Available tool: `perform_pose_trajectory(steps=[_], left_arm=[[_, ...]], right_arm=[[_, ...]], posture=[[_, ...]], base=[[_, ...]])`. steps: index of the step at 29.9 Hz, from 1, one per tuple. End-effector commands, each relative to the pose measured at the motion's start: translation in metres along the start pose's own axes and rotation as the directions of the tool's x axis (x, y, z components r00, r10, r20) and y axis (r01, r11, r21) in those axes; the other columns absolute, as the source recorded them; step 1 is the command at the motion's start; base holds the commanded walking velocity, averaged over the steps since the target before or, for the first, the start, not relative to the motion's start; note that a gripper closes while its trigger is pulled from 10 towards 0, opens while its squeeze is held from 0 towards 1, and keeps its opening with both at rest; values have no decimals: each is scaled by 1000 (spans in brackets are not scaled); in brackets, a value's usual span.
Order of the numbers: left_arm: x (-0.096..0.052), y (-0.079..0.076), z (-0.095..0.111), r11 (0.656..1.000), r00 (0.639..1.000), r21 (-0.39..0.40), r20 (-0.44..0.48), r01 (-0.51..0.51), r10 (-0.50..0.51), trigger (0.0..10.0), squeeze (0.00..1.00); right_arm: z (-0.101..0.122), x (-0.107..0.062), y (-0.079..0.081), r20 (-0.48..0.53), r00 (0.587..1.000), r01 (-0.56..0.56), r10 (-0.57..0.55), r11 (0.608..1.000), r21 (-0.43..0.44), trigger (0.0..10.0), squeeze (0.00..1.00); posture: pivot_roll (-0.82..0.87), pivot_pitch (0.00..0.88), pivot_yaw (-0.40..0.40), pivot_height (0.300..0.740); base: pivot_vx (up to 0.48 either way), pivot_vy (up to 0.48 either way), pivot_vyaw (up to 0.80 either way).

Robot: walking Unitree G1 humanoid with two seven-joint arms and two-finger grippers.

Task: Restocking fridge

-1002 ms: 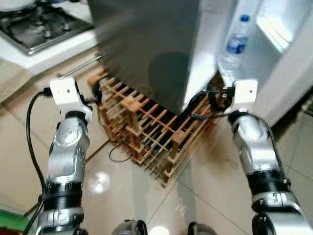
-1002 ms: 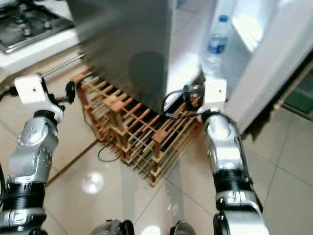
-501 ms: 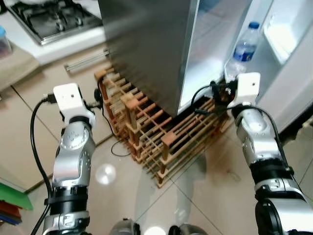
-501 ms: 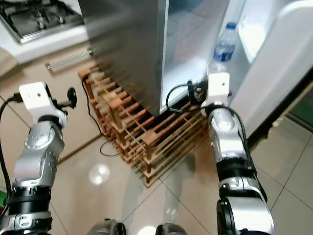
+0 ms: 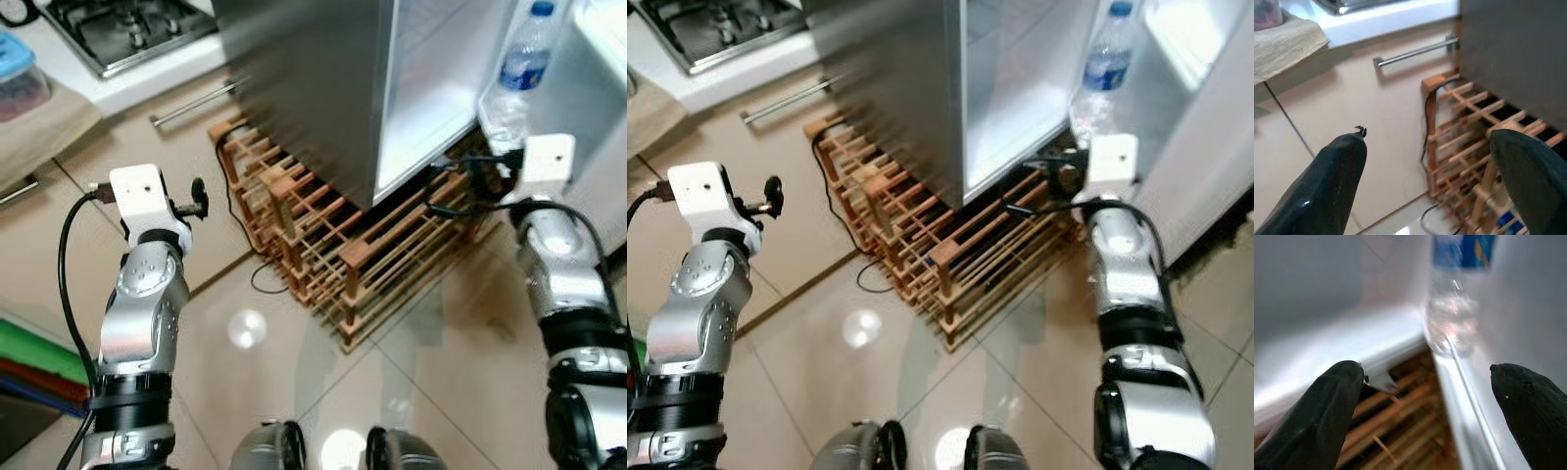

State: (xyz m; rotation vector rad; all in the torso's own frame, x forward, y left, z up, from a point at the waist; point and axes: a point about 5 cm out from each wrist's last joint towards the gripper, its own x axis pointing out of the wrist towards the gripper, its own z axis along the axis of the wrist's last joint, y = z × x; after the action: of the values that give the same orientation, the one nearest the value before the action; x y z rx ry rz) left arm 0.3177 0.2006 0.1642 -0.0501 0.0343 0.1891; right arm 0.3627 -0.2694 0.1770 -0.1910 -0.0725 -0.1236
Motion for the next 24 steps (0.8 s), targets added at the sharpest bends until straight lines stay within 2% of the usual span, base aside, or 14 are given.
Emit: perform_pose_trajectory(steps=[1, 2, 3, 5, 6, 7, 8, 9, 12, 14, 15, 19, 22, 24], left_arm=[[-2, 4, 4, 1000, 1000, 14, 5, 13, -13, 10000, 0], [-2, 6, 4, 999, 1000, 29, -4, 16, -16, 10000, 0], [-2, 9, 5, 998, 1000, 61, -15, 23, -23, 10000, 0], [-3, 12, 7, 996, 999, 80, -17, 31, -30, 10000, 0], [-3, 12, 7, 996, 999, 80, -17, 31, -30, 10000, 0], [-2, 14, 7, 995, 999, 89, -26, 37, -35, 10000, 0], [-2, 14, 7, 995, 999, 89, -26, 37, -35, 10000, 0], [0, 12, 7, 994, 998, 95, -35, 52, -49, 10000, 0], [1, 7, 7, 994, 997, 82, -32, 66, -64, 10000, 0], [1, 3, 7, 995, 997, 67, -28, 74, -72, 10000, 0], [1, 2, 7, 995, 997, 63, -29, 75, -73, 10000, 0], [-3, -4, -1, 998, 998, 25, -36, 58, -57, 10000, 0], [-2, -11, -3, 999, 998, 0, -22, 52, -52, 10000, 0], [-1, -14, 2, 998, 999, -23, 15, 51, -51, 10000, 0]], right_arm=[[-1, 0, -7, -3, 1000, 20, -20, 1000, -8, 10000, 0], [-1, -1, -22, -10, 998, 65, -65, 997, -34, 10000, 0], [1, -4, -48, -19, 990, 139, -140, 987, -75, 10000, 0], [4, -8, -68, -21, 980, 195, -199, 973, -127, 10000, 0], [4, -8, -68, -21, 980, 195, -199, 973, -127, 10000, 0], [9, -14, -91, -7, 965, 259, -264, 952, -162, 10000, 0], [9, -14, -91, -7, 965, 259, -264, 952, -162, 10000, 0], [19, -25, -124, 25, 933, 355, -360, 900, -252, 10000, 0], [31, -33, -145, 72, 903, 426, -424, 860, -282, 10000, 0], [39, -33, -148, 104, 896, 444, -432, 867, -227, 10000, 0], [40, -32, -147, 110, 897, 441, -427, 874, -206, 10000, 0], [38, -13, -84, 153, 960, 249, -237, 966, -64, 10000, 0], [28, -7, -54, 126, 978, 169, -168, 986, 3, 10000, 0], [25, -4, -13, 146, 987, 58, -66, 997, 59, 10000, 0]], posture=[[-27, 218, 166, 740], [-13, 222, 189, 740], [-2, 225, 211, 740], [4, 228, 228, 740], [4, 228, 228, 740], [5, 232, 243, 740], [5, 232, 243, 740], [-3, 233, 252, 740], [-18, 232, 240, 740], [-25, 231, 232, 740], [-38, 229, 213, 740], [-50, 215, 173, 740], [-52, 166, 121, 740], [-49, 144, 104, 740]], base=[[0, 0, 0], [0, 0, 0], [0, 0, 0], [0, 0, 0], [0, 0, 0], [0, 0, 0], [0, 0, 0], [0, 0, 0], [0, 0, 0], [0, 0, 0], [0, 0, 0], [0, 0, 0], [0, 0, 0], [0, 0, 0]])
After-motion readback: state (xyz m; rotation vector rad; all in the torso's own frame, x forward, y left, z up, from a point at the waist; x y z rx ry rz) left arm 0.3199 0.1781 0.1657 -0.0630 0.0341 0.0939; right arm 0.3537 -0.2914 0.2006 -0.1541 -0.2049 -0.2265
